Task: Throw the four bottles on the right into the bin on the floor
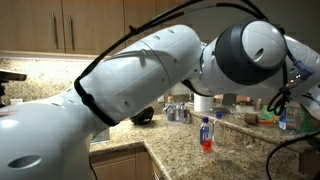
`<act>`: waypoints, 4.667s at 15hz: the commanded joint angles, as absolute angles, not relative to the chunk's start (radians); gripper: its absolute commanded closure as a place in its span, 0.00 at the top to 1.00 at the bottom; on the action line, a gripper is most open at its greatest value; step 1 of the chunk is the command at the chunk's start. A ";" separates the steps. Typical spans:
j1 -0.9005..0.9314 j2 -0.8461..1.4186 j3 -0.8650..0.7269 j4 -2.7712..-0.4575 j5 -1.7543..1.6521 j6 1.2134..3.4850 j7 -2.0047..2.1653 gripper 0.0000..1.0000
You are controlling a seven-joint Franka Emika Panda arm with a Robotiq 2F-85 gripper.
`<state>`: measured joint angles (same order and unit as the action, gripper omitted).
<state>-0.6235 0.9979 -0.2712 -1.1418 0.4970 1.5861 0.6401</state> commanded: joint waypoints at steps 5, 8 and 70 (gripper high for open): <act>-0.552 0.992 -0.309 -1.185 0.447 1.631 0.660 0.66; -0.539 0.973 -0.319 -1.203 0.451 1.646 0.645 0.84; -0.033 0.144 -0.045 -2.038 -0.055 2.231 -0.106 1.00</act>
